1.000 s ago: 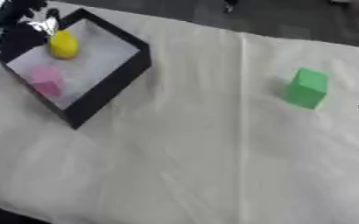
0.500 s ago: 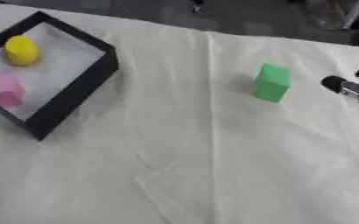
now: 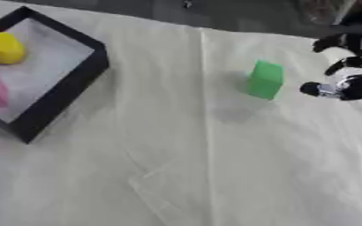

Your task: Pick up the objects with one hand, pass them to the other hand, and then place them into the box on the other side of the table.

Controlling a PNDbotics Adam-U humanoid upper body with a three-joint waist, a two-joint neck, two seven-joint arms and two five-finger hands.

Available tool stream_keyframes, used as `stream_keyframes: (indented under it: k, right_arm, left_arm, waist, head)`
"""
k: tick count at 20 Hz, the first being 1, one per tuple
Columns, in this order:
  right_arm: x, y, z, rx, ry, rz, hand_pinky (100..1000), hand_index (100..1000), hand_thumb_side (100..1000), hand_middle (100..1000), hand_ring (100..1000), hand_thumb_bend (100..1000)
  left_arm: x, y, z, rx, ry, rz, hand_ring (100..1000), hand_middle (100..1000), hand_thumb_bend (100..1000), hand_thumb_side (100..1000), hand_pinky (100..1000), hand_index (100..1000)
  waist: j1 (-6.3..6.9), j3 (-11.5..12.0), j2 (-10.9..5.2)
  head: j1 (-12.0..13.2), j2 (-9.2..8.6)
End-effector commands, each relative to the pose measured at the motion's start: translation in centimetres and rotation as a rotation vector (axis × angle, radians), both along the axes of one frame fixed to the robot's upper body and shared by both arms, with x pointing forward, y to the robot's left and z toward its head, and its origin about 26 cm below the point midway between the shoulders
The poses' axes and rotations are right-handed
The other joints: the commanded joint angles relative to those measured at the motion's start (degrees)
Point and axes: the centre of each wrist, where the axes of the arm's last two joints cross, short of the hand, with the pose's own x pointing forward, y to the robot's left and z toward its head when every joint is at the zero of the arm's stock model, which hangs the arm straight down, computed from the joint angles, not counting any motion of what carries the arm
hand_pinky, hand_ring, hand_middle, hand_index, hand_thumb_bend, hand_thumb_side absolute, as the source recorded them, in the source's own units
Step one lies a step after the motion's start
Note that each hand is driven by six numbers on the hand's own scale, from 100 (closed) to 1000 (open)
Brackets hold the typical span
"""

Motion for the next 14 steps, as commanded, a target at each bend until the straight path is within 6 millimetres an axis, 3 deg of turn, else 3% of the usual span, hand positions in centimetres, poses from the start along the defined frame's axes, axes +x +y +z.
stream_keyframes:
  k: [1, 6, 14]
  right_arm:
    - [0.5, -1.7, 1.3, -0.069, 0.009, -0.020, 636, 796, 215, 760, 978, 670]
    - [1.4, -3.0, 1.6, -0.122, 0.024, -0.030, 676, 809, 216, 778, 983, 671]
    - [-0.9, -4.7, 1.4, -0.189, 0.004, -0.063, 702, 836, 176, 790, 982, 689]
  left_arm:
    - [-0.4, 0.1, 0.8, 0.008, -0.024, -0.002, 647, 615, 100, 665, 925, 684]
    - [-0.4, -0.1, 0.7, 0.005, -0.020, -0.013, 647, 614, 100, 667, 927, 682]
    - [-0.4, -0.1, 0.7, 0.018, -0.024, -0.021, 648, 615, 100, 670, 929, 682]
  waist:
    - [0.05, 0.4, -0.65]
    - [-0.56, 1.9, -0.23]
    - [-1.70, 4.0, 0.79]
  head:
    - [-1.2, -0.81]
    - [-2.5, -1.43]
    - [-3.8, -2.09]
